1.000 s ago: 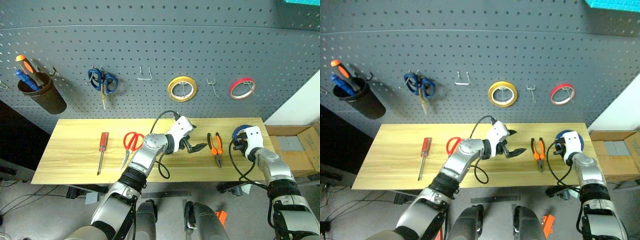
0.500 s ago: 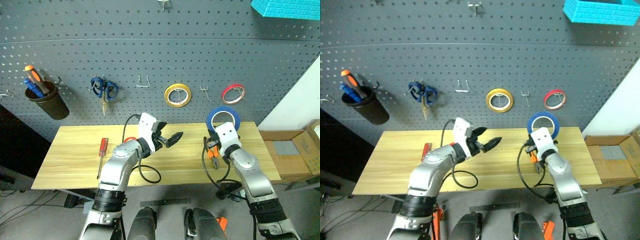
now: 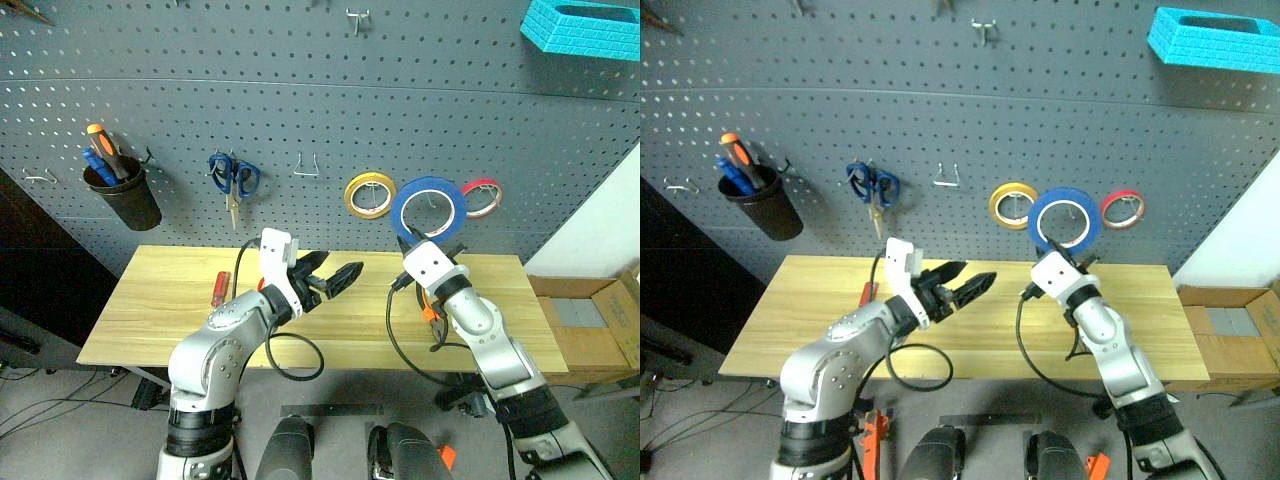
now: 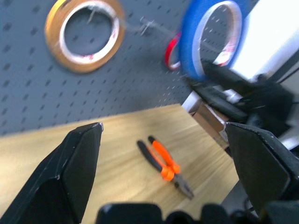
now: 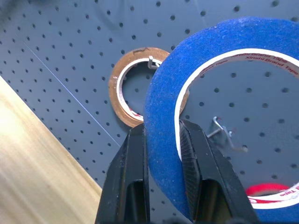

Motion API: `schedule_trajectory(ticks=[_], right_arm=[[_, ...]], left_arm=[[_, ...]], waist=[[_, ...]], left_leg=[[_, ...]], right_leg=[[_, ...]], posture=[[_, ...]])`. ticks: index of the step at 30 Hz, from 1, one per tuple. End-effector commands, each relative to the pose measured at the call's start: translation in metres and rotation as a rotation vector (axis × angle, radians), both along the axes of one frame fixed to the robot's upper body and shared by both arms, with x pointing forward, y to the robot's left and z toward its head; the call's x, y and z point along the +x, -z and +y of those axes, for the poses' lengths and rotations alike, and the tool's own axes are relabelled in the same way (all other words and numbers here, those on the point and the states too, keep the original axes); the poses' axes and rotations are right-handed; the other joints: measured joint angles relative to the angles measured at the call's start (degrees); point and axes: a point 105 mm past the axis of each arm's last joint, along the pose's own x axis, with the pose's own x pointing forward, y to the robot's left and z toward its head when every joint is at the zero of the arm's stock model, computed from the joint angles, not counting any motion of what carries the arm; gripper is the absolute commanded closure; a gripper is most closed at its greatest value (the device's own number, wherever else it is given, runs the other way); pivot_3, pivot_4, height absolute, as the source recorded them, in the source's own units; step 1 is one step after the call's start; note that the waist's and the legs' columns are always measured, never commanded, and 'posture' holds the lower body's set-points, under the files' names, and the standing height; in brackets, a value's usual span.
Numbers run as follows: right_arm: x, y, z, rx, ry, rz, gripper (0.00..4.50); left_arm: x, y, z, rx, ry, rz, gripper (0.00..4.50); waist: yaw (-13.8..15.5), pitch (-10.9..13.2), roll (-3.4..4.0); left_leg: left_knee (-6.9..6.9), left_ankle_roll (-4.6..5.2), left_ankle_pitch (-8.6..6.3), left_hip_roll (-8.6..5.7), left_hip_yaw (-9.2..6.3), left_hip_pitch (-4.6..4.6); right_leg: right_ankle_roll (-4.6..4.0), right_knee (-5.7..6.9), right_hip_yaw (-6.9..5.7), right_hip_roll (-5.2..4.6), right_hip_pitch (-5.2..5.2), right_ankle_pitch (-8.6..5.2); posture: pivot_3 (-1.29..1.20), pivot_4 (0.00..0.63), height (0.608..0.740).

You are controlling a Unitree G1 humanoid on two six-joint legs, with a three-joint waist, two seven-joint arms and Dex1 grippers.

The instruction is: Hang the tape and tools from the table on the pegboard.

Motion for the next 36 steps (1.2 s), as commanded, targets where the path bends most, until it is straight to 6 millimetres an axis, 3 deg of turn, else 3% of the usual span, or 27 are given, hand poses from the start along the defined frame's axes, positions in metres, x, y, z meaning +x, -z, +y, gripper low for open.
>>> schedule_trajectory(ticks=[1,7,12,19,25,28,32,36], right_arm=[[0.015,-0.007,-0.007,0.05,-0.005,0.003,4.13],[0.039,0.001,-0.008,0.08,-0.048,0.126,4.13],[0.045,0.003,-0.016,0.133,-0.021,0.161,4.13],[0.036,0.008,-0.015,0.159,-0.021,0.177,1.82],[0.017,0.017,-0.021,0.183,0.02,0.213,0.03],[0.005,0.024,-0.024,0.2,0.037,0.265,0.03],[-0.011,0.049,-0.021,0.271,0.076,0.52,0.03],[-0.01,0.061,-0.01,0.375,0.09,0.722,0.03]], left_arm=[[0.003,-0.009,-0.01,-0.023,0.05,-0.03,0.0],[0.015,-0.013,-0.017,-0.006,0.073,-0.055,0.0],[0.018,-0.018,-0.02,-0.014,0.076,-0.071,0.0],[0.017,-0.013,-0.018,-0.006,0.073,-0.066,0.0],[0.005,0.008,-0.012,0.03,0.09,-0.013,0.0],[-0.001,0.018,-0.008,0.041,0.082,0.011,0.0],[-0.021,0.048,-0.005,0.145,0.114,0.058,0.0],[-0.028,0.063,-0.01,0.185,0.135,0.087,0.0]], waist=[[-0.03,-0.01,0.0],[-0.13,-0.01,0.0],[-0.11,-0.01,0.0],[-0.13,-0.01,0.01],[-0.21,-0.01,0.02],[-0.21,-0.01,0.02],[-0.52,0.01,0.06],[-1.27,0.14,0.09]], left_leg=[[-0.04,0.0,0.0,0.0,0.0,-0.01],[-0.01,0.0,0.0,0.0,0.02,-0.02],[0.0,0.0,0.0,0.01,0.01,0.0],[0.0,0.0,0.0,0.02,0.02,0.01],[-0.01,0.0,0.0,0.02,0.04,0.02],[-0.01,0.0,-0.01,0.04,0.02,0.0],[-0.04,-0.01,-0.01,0.09,0.01,0.06],[-0.01,-0.01,-0.01,0.18,-0.01,0.07]], right_leg=[[-0.02,0.0,0.02,0.01,-0.02,-0.01],[-0.03,0.07,0.03,0.03,-0.04,-0.01],[-0.04,0.11,0.06,0.03,-0.03,-0.01],[-0.04,0.13,0.09,0.02,-0.03,-0.01],[-0.05,0.14,0.15,0.02,-0.04,-0.02],[-0.07,0.13,0.16,0.01,-0.06,-0.03],[-0.2,0.15,0.2,0.0,-0.05,-0.11],[-0.48,0.2,0.17,-0.08,-0.07,-0.27]], posture=[[0.18,0.088,0.74],[0.18,0.092,0.74],[0.18,0.094,0.74],[0.17,0.101,0.74],[0.16,0.115,0.74],[0.16,0.123,0.74],[0.14,0.15,0.74],[0.13,0.19,0.74]])
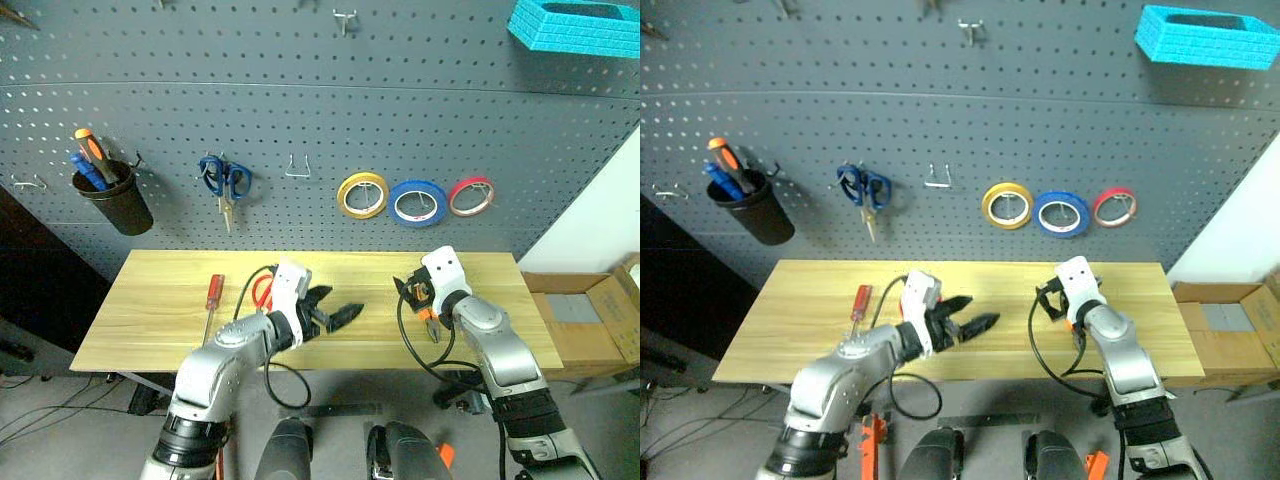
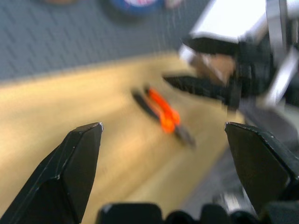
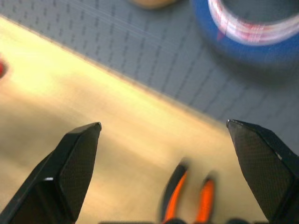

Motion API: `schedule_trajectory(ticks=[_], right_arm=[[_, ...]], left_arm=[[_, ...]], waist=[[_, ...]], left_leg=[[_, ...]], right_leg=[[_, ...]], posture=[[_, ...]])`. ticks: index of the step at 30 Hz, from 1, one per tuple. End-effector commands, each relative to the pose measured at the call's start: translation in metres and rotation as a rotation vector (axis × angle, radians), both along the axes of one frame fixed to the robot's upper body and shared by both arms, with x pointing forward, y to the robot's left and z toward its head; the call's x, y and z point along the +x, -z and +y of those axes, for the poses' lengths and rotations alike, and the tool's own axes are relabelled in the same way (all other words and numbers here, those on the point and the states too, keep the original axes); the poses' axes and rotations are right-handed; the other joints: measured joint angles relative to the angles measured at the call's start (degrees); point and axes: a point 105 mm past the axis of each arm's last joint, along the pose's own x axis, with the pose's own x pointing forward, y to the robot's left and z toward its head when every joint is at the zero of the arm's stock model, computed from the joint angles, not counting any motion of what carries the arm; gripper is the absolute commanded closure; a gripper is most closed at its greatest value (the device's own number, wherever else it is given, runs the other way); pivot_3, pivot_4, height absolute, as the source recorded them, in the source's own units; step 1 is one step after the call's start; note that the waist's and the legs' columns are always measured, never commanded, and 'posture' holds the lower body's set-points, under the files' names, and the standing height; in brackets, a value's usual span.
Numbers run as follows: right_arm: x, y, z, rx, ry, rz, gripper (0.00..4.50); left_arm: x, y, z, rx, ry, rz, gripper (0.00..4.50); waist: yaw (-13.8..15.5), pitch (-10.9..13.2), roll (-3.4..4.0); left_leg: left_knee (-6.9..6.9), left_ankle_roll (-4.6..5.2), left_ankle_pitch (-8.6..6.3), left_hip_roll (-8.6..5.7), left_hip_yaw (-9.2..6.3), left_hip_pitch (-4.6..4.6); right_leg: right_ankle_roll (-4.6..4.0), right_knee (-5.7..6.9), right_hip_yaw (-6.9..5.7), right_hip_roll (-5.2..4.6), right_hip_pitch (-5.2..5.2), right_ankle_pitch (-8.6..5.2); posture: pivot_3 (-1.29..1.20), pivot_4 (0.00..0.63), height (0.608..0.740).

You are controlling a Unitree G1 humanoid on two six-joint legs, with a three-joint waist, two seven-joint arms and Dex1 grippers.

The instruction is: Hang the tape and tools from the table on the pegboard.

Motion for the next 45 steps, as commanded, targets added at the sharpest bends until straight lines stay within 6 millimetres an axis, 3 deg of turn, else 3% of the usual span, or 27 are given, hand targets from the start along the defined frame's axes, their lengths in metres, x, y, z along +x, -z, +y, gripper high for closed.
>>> schedule_trajectory(ticks=[1,12,19,22,31,35,45], right_arm=[[0.008,-0.008,0.005,0.086,0.03,0.103,0.03],[0.048,0.002,-0.022,-0.001,0.128,0.194,0.03],[0.054,0.01,-0.04,-0.004,0.23,0.244,0.03],[0.058,0.005,-0.047,-0.029,0.255,0.194,0.03],[0.045,0.024,-0.048,0.027,0.292,0.32,0.03],[0.036,0.038,-0.049,0.054,0.315,0.407,0.03],[0.024,0.051,-0.053,0.06,0.329,0.545,0.03]], left_arm=[[-0.003,-0.005,-0.011,0.033,0.045,-0.067,0.0],[-0.002,0.001,-0.016,0.076,0.052,-0.088,0.0],[-0.007,-0.005,-0.023,0.065,0.083,-0.095,0.0],[-0.011,-0.008,-0.025,0.059,0.095,-0.094,0.0],[-0.021,-0.005,-0.031,0.079,0.156,-0.087,0.0],[-0.022,-0.008,-0.032,0.074,0.171,-0.086,0.0],[-0.024,-0.011,-0.032,0.08,0.187,-0.091,0.0]], waist=[[-0.16,0.19,0.13],[-0.21,2.89,0.35],[-0.18,4.92,0.3],[-0.18,5.46,0.33],[-0.18,6.47,0.35],[-0.19,6.58,0.32],[-0.12,6.65,0.24]], left_leg=[[0.0,0.0,0.0,0.02,-0.02,0.0],[-0.26,0.02,-0.01,-0.07,0.03,-0.14],[-0.72,0.03,-0.01,-0.07,0.06,-0.3],[-0.88,0.02,-0.01,-0.02,0.04,-0.34],[-0.89,0.02,-0.01,-0.02,0.06,-0.96],[-0.9,0.02,-0.01,-0.03,0.07,-0.97],[-0.9,0.01,-0.01,-0.02,0.03,-0.96]], right_leg=[[-0.01,0.0,-0.02,-0.02,-0.01,0.0],[-0.08,-0.1,-0.02,-0.01,-0.14,-0.08],[0.18,-0.23,0.02,-0.01,-0.38,-0.06],[0.18,-0.47,-0.01,-0.02,-0.39,-0.06],[0.21,-0.55,-0.03,0.01,-1.02,-0.04],[0.21,-0.57,-0.02,0.01,-1.04,-0.04],[0.21,-0.61,-0.07,0.0,-1.0,-0.04]], posture=[[0.13,0.197,0.74],[0.17,0.286,0.74],[0.17,0.323,0.74],[0.17,0.333,0.74],[0.16,0.35,0.74],[0.17,0.359,0.74],[0.17,0.355,0.74]])
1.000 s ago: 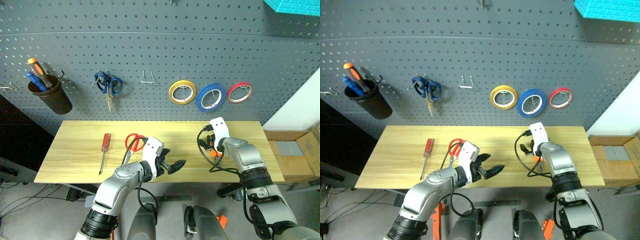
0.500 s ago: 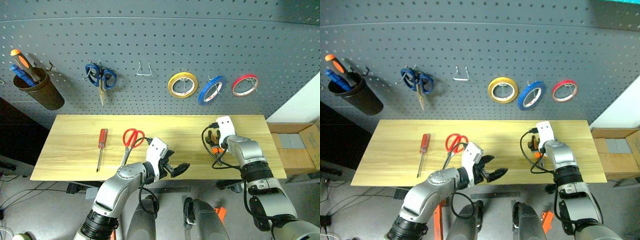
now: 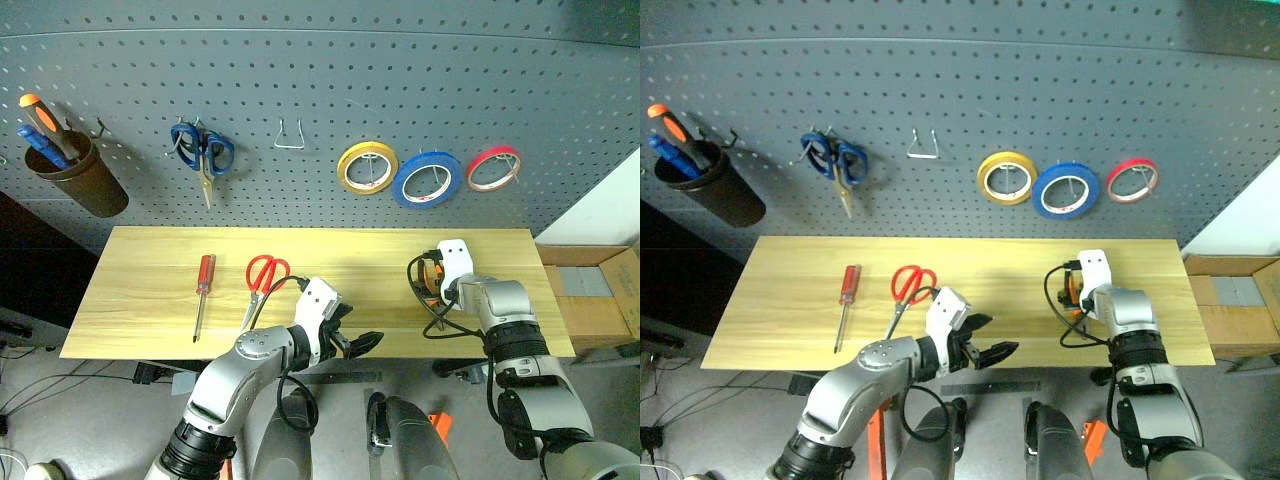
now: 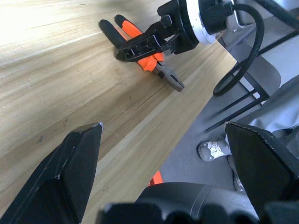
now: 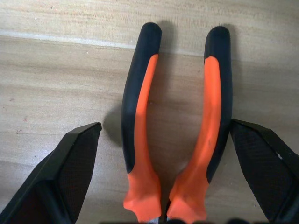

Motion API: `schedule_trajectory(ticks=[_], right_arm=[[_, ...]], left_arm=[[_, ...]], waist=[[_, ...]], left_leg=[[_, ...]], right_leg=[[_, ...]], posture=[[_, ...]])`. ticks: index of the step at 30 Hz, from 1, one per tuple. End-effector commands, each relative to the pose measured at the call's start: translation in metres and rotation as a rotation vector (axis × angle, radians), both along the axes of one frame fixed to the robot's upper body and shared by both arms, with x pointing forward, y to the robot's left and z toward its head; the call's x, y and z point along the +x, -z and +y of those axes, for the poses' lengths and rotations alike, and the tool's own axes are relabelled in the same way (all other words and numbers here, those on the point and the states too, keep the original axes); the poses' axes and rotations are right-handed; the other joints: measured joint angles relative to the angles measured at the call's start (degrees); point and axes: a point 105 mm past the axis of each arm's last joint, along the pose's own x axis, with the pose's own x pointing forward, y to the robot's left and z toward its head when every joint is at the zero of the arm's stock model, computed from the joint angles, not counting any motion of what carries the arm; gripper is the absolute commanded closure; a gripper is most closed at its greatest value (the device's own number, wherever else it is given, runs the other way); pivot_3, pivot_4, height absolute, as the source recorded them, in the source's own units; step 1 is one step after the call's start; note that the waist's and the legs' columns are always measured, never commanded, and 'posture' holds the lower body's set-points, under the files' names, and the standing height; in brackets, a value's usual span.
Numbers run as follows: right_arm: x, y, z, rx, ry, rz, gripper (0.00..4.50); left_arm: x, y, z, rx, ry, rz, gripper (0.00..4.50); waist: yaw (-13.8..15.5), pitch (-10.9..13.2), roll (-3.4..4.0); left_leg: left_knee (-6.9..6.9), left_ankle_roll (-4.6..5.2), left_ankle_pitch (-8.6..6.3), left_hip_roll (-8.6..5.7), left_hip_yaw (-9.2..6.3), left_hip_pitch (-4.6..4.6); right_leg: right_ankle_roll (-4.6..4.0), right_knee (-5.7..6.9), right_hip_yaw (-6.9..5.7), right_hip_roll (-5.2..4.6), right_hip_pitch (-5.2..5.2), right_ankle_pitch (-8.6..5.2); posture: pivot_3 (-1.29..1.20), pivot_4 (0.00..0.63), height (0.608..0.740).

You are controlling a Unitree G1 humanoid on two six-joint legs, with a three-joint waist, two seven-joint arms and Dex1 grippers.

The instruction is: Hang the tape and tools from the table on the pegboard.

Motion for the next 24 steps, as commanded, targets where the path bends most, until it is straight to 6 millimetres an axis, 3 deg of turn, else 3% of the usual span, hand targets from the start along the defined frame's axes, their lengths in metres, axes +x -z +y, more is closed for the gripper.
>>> schedule_trajectory(ticks=[1,5,7,11,15,20,24], right_arm=[[-0.015,0.02,-0.002,0.023,-0.002,0.113,0.03],[-0.013,0.019,-0.002,0.019,-0.009,0.104,0.2],[-0.012,0.018,-0.002,0.024,-0.006,0.099,0.61],[-0.01,0.017,-0.001,0.025,-0.007,0.094,1.87],[-0.004,0.007,-0.001,-0.012,-0.027,0.015,1.92],[0.0,-0.044,0.034,-0.032,-0.229,-0.308,1.92],[-0.038,-0.081,0.094,0.063,-0.488,-0.538,1.92]], left_arm=[[-0.006,-0.015,-0.007,-0.032,0.046,-0.043,0.0],[-0.003,-0.016,-0.009,-0.035,0.043,-0.05,0.0],[-0.003,-0.017,-0.01,-0.038,0.043,-0.052,0.0],[-0.002,-0.017,-0.011,-0.039,0.044,-0.053,0.0],[0.002,-0.016,-0.007,-0.026,0.018,-0.064,0.0],[0.011,-0.021,-0.001,-0.039,-0.063,-0.133,0.0],[0.003,-0.035,0.009,-0.104,-0.134,-0.158,0.0]], waist=[[0.02,0.01,-0.01],[0.03,0.01,-0.02],[0.01,0.02,-0.04],[-0.06,0.05,-0.08],[-0.08,0.05,-0.08],[-0.09,0.05,-0.08],[-0.33,0.04,-0.07]], left_leg=[[-0.01,0.0,0.0,0.0,0.0,0.0],[-0.02,0.0,0.0,0.0,0.0,0.0],[-0.01,0.0,0.0,0.0,0.0,0.0],[-0.02,0.0,0.0,0.02,0.0,0.0],[-0.03,0.0,0.0,0.05,0.0,0.0],[-0.06,0.0,0.0,0.02,0.03,-0.11],[-0.15,-0.08,-0.05,0.08,0.1,-0.17]], right_leg=[[0.0,-0.02,0.0,0.0,0.0,0.0],[0.01,-0.04,0.0,0.0,0.01,0.0],[0.01,-0.04,-0.01,0.0,0.01,0.0],[0.02,-0.05,-0.01,0.0,-0.01,0.0],[0.01,-0.05,-0.02,0.0,-0.02,0.0],[0.02,-0.06,0.02,0.0,-0.14,0.01],[0.1,-0.14,0.14,-0.01,-0.25,-0.04]], posture=[[0.17,0.355,0.74],[0.17,0.348,0.74],[0.17,0.347,0.74],[0.17,0.344,0.74],[0.17,0.329,0.74],[0.17,0.307,0.74],[0.17,0.281,0.74]])
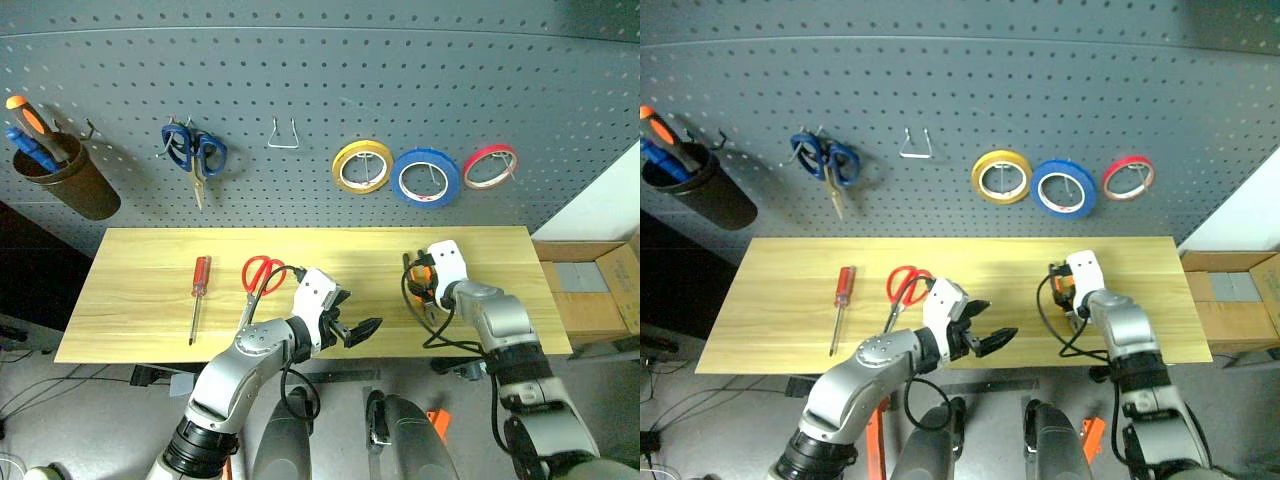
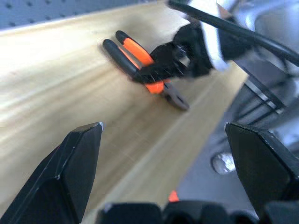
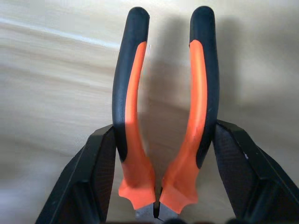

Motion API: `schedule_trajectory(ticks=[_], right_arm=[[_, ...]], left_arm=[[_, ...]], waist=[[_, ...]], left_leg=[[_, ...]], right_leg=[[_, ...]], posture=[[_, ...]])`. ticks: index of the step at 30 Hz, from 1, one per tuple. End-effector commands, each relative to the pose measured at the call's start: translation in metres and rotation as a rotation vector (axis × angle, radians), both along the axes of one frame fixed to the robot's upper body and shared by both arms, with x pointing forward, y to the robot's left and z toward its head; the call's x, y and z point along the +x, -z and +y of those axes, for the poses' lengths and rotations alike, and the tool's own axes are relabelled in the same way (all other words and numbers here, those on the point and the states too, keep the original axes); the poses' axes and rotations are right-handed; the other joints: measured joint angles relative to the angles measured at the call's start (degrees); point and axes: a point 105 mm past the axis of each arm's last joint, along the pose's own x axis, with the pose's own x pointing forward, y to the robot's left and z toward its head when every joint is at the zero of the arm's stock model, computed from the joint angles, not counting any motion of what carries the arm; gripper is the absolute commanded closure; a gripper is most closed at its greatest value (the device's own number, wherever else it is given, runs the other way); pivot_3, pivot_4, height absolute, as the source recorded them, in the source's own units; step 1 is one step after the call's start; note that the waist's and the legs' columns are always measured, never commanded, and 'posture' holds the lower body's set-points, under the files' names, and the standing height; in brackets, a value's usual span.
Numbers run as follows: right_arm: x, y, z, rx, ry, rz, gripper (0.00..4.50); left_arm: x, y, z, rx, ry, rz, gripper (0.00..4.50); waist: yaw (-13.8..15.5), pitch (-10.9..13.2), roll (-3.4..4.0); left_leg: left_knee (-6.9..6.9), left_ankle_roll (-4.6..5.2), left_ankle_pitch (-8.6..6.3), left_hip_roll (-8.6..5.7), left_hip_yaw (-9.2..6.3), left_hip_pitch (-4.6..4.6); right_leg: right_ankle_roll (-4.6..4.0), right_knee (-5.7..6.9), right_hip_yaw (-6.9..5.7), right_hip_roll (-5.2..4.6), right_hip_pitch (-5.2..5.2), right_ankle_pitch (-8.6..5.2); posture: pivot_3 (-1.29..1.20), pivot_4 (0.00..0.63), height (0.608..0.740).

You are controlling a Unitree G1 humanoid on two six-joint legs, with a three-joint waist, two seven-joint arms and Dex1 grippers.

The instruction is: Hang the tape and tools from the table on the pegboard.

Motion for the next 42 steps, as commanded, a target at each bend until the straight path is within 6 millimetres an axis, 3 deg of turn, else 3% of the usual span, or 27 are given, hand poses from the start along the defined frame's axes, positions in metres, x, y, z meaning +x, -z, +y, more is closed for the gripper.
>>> schedule_trajectory(ticks=[1,5,11,21,25,34,38,42], right_arm=[[-0.028,-0.055,0.056,0.124,-0.237,-0.245,1.92],[-0.051,-0.087,0.088,0.206,-0.335,-0.414,1.92],[-0.052,-0.146,0.116,0.292,-0.421,-0.674,1.92],[-0.007,-0.245,0.145,0.357,-0.386,-1.006,1.92],[0.01,-0.271,0.15,0.376,-0.342,-1.087,1.92],[0.024,-0.289,0.168,0.359,-0.334,-1.159,1.92],[0.032,-0.289,0.172,0.379,-0.306,-1.145,1.92],[0.038,-0.286,0.172,0.389,-0.27,-1.138,1.92]], left_arm=[[-0.006,-0.025,0.007,-0.075,-0.054,-0.069,0.0],[-0.013,-0.039,0.019,-0.102,-0.132,-0.108,0.0],[-0.007,-0.073,0.039,-0.169,-0.279,-0.212,0.0],[0.016,-0.125,0.07,-0.198,-0.449,-0.411,0.0],[0.034,-0.137,0.078,-0.19,-0.49,-0.456,0.0],[0.066,-0.14,0.074,-0.168,-0.495,-0.5,0.0],[0.076,-0.125,0.072,-0.118,-0.461,-0.467,0.0],[0.08,-0.128,0.07,-0.112,-0.436,-0.474,0.0]], waist=[[0.06,-0.01,0.0],[0.28,-0.04,0.0],[0.78,-0.3,-0.26],[2.05,-1.48,-0.65],[2.53,-1.66,-0.77],[3.66,-1.88,-1.03],[3.77,-1.87,-1.02],[3.92,-1.87,-1.02]], left_leg=[[-0.01,-0.02,-0.01,0.01,-0.02,-0.01],[0.01,-0.08,-0.03,0.03,-0.09,0.0],[0.29,-0.08,-0.01,-0.06,-0.1,-0.01],[0.18,-0.39,0.19,-0.13,-0.15,-0.01],[0.2,-0.44,0.3,-0.13,-0.18,0.04],[0.16,-0.61,0.42,-0.12,-0.13,0.03],[0.15,-0.61,0.42,-0.08,-0.16,0.04],[0.15,-0.51,0.36,-0.06,-0.18,0.04]], right_leg=[[0.05,0.0,-0.02,0.01,-0.01,-0.03],[0.07,-0.01,-0.11,-0.01,0.02,-0.06],[0.37,-0.01,-0.21,-0.06,0.12,0.13],[0.2,0.08,-0.26,0.07,0.13,0.18],[0.11,0.12,-0.32,0.07,0.19,0.29],[-0.25,0.15,-0.31,0.05,0.16,0.5],[-0.27,0.18,-0.34,0.06,0.15,0.51],[-0.29,0.23,-0.34,0.05,0.15,0.52]], posture=[[0.17,0.271,0.74],[0.18,0.243,0.74],[0.21,0.187,0.74],[0.27,0.149,0.74],[0.29,0.146,0.74],[0.32,0.154,0.74],[0.34,0.174,0.74],[0.36,0.2,0.74]])
